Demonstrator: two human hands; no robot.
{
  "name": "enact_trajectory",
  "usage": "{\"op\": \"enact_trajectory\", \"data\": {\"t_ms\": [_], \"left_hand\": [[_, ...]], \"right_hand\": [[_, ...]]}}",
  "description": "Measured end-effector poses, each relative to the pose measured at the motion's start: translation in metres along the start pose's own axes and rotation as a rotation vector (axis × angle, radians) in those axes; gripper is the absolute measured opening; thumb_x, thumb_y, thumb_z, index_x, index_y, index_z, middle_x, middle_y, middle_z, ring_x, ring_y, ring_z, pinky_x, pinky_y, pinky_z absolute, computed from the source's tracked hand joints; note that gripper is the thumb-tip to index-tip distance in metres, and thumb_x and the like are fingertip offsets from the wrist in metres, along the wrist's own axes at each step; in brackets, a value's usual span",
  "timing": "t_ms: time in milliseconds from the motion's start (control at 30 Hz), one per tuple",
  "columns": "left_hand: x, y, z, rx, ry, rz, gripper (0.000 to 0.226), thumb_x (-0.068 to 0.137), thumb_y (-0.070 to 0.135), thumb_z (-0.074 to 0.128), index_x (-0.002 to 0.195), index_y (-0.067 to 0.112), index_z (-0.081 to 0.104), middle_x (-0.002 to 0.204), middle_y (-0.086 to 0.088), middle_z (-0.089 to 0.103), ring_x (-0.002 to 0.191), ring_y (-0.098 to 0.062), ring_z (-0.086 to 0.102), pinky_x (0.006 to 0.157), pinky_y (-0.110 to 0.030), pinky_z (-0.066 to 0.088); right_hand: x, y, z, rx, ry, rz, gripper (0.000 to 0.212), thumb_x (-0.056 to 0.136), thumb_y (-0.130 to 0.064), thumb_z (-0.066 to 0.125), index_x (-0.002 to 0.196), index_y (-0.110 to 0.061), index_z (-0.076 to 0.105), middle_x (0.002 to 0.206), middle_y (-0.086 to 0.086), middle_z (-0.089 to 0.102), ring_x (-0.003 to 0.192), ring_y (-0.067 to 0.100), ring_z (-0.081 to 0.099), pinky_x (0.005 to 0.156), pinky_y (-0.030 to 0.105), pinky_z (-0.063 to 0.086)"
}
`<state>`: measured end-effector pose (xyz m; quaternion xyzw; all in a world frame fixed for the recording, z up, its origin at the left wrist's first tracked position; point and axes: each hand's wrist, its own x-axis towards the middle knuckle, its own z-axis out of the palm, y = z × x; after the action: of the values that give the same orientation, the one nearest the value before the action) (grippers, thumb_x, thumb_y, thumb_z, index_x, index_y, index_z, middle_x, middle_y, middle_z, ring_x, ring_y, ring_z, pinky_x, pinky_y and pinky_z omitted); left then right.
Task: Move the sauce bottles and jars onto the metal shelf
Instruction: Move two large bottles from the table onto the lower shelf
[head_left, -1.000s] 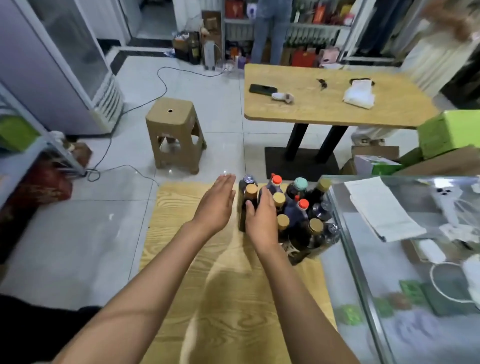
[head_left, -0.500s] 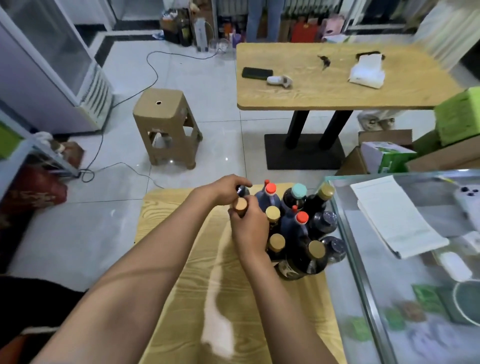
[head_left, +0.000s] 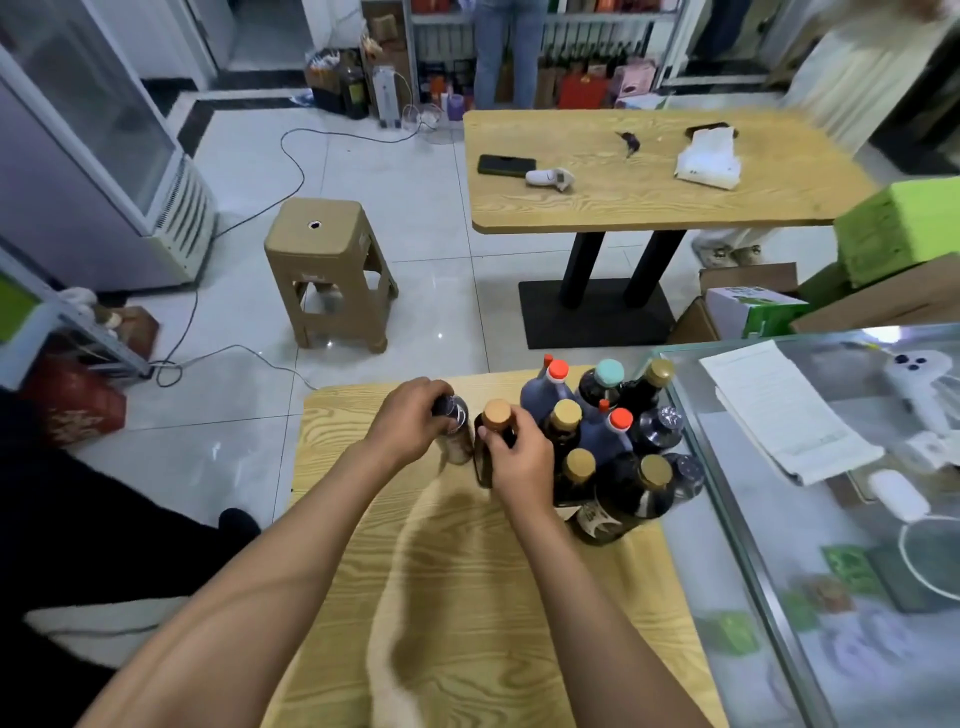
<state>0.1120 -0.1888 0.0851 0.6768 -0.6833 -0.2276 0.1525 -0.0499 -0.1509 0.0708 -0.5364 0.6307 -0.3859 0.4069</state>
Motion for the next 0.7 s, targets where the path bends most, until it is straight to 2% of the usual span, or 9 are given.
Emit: {"op": "enact_trajectory", "data": {"t_ms": [67, 133, 200, 267, 367, 467, 600, 700], "left_hand": [[-0.023, -0.006, -0.015, -0.031, 0.017, 0.043, 0.031, 0.079, 0.027, 0.075, 0.106, 0.016, 0.066, 0.094, -0.002, 0.061, 0.089, -0.021, 0.055, 0.076, -0.035, 0.043], [-0.049, -0.011, -0.033, -0.097, 0.049, 0.088, 0.03, 0.08, 0.029, 0.075, 0.106, 0.017, 0.067, 0.094, 0.0, 0.062, 0.088, -0.019, 0.055, 0.076, -0.034, 0.042], [-0.073, -0.014, -0.045, -0.21, 0.049, 0.117, 0.027, 0.081, 0.025, 0.075, 0.104, 0.015, 0.067, 0.093, -0.002, 0.06, 0.087, -0.019, 0.055, 0.074, -0.032, 0.04], [-0.096, -0.015, -0.055, -0.316, 0.021, 0.156, 0.024, 0.081, 0.021, 0.075, 0.104, 0.015, 0.068, 0.093, -0.002, 0.059, 0.088, -0.019, 0.056, 0.077, -0.032, 0.043], [-0.124, -0.013, -0.064, -0.398, -0.004, 0.236, 0.028, 0.08, 0.02, 0.077, 0.107, 0.016, 0.069, 0.096, 0.0, 0.061, 0.093, -0.015, 0.059, 0.087, -0.036, 0.048], [-0.148, -0.003, -0.071, -0.509, -0.028, 0.296, 0.031, 0.078, 0.019, 0.078, 0.108, 0.017, 0.068, 0.101, 0.004, 0.062, 0.1, -0.014, 0.06, 0.094, -0.038, 0.05], [-0.178, 0.026, -0.077, -0.699, -0.104, 0.353, 0.029, 0.077, 0.025, 0.076, 0.099, 0.04, 0.066, 0.107, 0.006, 0.067, 0.103, -0.013, 0.064, 0.096, -0.042, 0.051], [-0.203, 0.063, -0.078, -0.793, -0.182, 0.427, 0.031, 0.084, 0.017, 0.073, 0.106, 0.036, 0.062, 0.11, 0.007, 0.068, 0.105, -0.009, 0.064, 0.094, -0.036, 0.052]], "right_hand": [[-0.012, 0.004, 0.005, 0.029, 0.017, 0.053, 0.029, 0.082, -0.03, 0.072, 0.104, -0.036, 0.055, 0.105, -0.006, 0.069, 0.102, 0.011, 0.063, 0.091, 0.033, 0.051], [-0.033, 0.0, 0.01, 0.095, 0.057, 0.108, 0.038, 0.078, -0.037, 0.072, 0.107, -0.04, 0.048, 0.114, -0.003, 0.067, 0.11, 0.01, 0.062, 0.099, 0.038, 0.049], [-0.059, -0.019, 0.013, 0.235, 0.086, 0.135, 0.039, 0.085, -0.02, 0.072, 0.114, -0.03, 0.047, 0.112, -0.004, 0.067, 0.109, 0.007, 0.062, 0.102, 0.033, 0.047], [-0.086, -0.037, 0.017, 0.358, 0.139, 0.122, 0.035, 0.089, -0.003, 0.067, 0.114, -0.019, 0.049, 0.109, -0.005, 0.067, 0.106, 0.006, 0.064, 0.1, 0.027, 0.048], [-0.123, -0.058, 0.021, 0.396, 0.246, 0.043, 0.034, 0.09, 0.002, 0.064, 0.117, -0.014, 0.052, 0.113, 0.002, 0.067, 0.106, 0.007, 0.064, 0.096, 0.022, 0.048], [-0.161, -0.073, 0.014, 0.4, 0.371, -0.041, 0.032, 0.092, 0.002, 0.062, 0.119, -0.014, 0.055, 0.113, 0.0, 0.067, 0.105, 0.002, 0.064, 0.094, 0.018, 0.048], [-0.206, -0.086, -0.014, 0.386, 0.525, -0.102, 0.03, 0.095, -0.004, 0.06, 0.122, -0.016, 0.058, 0.12, 0.007, 0.067, 0.113, 0.016, 0.064, 0.097, 0.024, 0.05], [-0.241, -0.093, -0.048, 0.37, 0.61, -0.11, 0.031, 0.096, -0.007, 0.06, 0.127, -0.007, 0.059, 0.12, 0.008, 0.068, 0.109, 0.013, 0.064, 0.088, 0.016, 0.05]]}}
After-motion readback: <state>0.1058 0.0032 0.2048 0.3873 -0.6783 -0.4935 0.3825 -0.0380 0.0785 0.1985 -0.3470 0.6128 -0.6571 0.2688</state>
